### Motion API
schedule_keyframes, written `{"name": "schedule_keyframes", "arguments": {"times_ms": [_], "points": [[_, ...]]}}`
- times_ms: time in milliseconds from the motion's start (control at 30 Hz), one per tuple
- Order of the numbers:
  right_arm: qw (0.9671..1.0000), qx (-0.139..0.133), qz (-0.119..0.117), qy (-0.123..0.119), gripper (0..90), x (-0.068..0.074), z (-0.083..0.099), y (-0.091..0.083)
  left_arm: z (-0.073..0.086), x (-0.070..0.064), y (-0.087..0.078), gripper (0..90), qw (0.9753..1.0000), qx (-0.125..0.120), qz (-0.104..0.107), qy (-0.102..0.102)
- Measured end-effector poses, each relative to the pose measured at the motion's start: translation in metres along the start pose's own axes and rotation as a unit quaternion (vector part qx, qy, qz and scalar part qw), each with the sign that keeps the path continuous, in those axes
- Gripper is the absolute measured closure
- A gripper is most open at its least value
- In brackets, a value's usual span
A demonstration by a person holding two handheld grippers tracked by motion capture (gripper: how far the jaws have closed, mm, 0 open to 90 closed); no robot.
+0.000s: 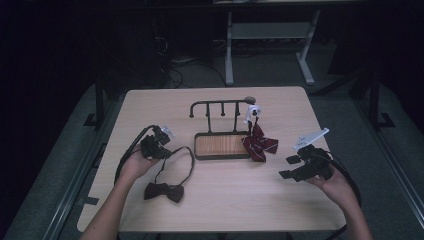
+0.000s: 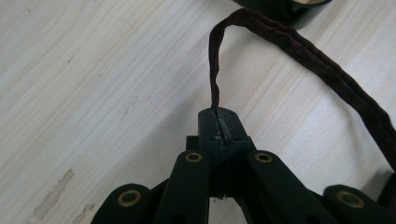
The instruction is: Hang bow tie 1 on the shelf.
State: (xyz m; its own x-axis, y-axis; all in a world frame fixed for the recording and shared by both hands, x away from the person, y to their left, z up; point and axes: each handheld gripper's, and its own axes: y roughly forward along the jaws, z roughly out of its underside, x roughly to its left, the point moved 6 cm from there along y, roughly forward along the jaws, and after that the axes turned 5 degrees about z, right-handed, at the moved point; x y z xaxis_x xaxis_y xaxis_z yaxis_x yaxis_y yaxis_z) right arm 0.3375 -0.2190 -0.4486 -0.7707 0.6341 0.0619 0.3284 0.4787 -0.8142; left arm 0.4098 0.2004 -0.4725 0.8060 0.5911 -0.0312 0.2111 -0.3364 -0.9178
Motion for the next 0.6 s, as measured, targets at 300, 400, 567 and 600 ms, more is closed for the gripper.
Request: {"name": "schedule_keyframes", "arguments": {"times_ms": [300,400,567,600], "points": [[1.0000,0.000,-0.002,0.004,35.1,0.000,0.000,0.001,-0.002,-0.007,-0.015,90.0,0.9998,-0.009,-0.004,0.018],[1.0000,0.000,-0.002,0.005,35.2,-0.001,0.001,0.001,-0.003,-0.009,-0.019,90.0,0.9996,-0.009,-0.005,0.026],[1.0000,0.000,-0.004,0.008,35.2,-0.002,0.002,0.001,-0.004,-0.012,-0.026,90.0,0.9994,-0.017,0.002,0.031],[1.0000,0.000,-0.004,0.008,35.2,-0.001,0.002,0.001,-0.004,-0.013,-0.028,90.0,0.9994,-0.019,0.003,0.030]]}}
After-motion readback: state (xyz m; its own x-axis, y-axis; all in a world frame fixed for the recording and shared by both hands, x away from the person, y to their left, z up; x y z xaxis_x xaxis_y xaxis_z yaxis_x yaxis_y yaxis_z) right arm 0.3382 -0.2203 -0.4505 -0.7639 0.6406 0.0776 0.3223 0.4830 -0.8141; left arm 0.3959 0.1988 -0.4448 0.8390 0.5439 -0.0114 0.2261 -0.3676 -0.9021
